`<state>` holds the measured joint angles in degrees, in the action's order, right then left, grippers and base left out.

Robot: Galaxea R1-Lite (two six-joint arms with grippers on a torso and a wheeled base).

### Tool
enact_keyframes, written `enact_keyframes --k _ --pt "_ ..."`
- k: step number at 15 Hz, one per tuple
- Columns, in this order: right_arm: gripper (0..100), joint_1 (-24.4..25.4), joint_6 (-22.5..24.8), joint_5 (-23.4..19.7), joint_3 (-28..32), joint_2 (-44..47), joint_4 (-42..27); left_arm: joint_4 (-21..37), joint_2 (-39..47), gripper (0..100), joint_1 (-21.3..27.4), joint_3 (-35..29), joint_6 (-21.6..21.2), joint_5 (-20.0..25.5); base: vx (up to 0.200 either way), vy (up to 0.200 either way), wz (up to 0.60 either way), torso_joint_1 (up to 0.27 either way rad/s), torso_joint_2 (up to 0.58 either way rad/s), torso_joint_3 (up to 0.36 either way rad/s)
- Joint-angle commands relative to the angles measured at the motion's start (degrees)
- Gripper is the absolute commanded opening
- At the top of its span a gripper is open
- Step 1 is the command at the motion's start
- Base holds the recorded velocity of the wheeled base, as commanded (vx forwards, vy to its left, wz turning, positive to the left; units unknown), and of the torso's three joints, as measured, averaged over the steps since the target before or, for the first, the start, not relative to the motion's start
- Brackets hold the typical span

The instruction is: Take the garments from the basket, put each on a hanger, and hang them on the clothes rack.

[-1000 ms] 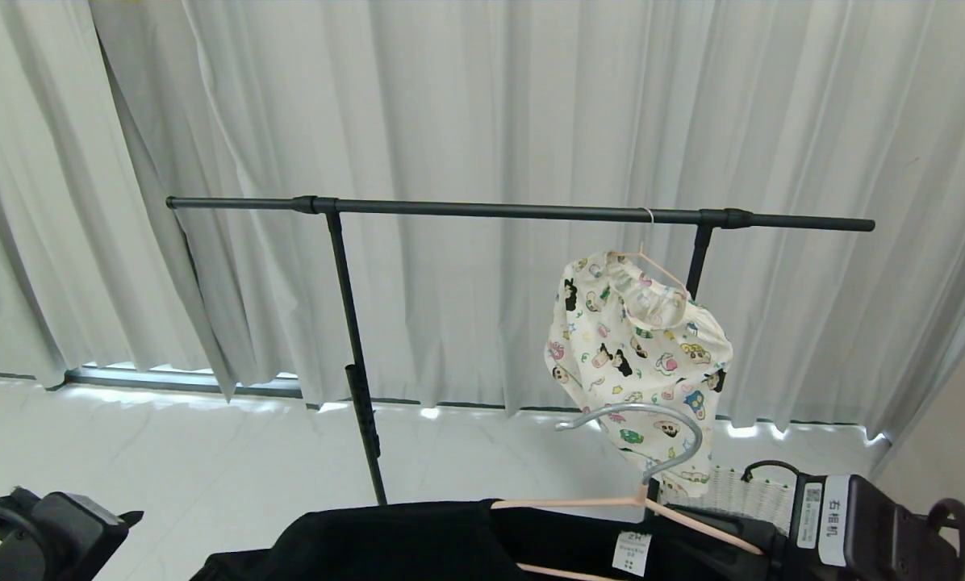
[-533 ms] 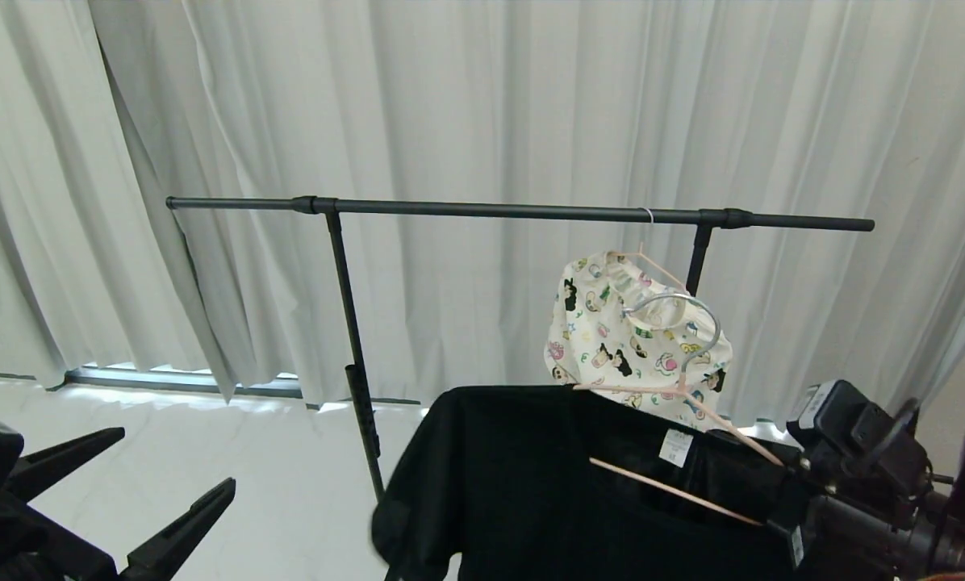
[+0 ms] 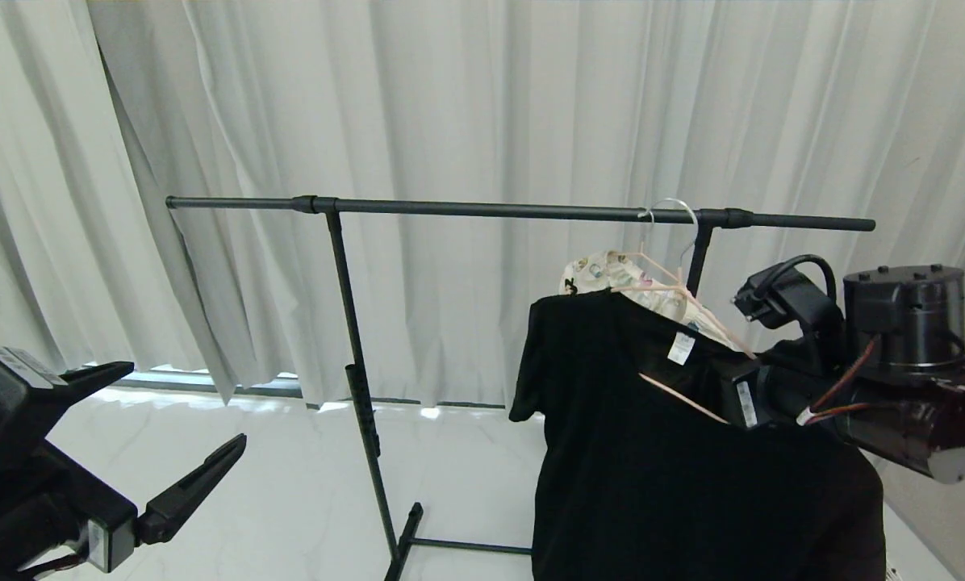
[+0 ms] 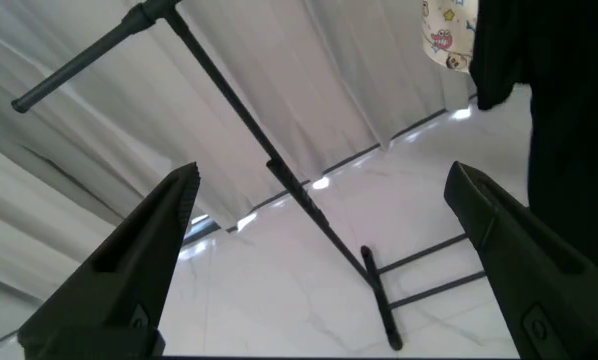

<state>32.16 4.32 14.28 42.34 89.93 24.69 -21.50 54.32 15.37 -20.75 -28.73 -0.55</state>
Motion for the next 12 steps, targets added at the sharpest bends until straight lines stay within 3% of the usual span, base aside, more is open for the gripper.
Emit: enact_keyframes --k 1,5,12 --pt "0 -0.2 -1.8 1.8 3.9 3.2 -1.3 0.0 0.5 100 -0.1 -0.3 0.0 -0.1 0.000 0.000 0.00 0.000 0.00 0.000" --pt "0 0.1 -3.2 2.2 4.2 3.6 -1.0 0.0 1.6 100 -0.1 -2.3 0.2 -0.2 0.000 0.000 0.00 0.000 0.00 0.000" --pt "0 2.3 -3.6 2.2 7.1 5.0 -1.0 0.0 1.7 100 0.0 -2.4 0.3 -0.2 0.200 0.000 0.00 0.004 0.00 0.006"
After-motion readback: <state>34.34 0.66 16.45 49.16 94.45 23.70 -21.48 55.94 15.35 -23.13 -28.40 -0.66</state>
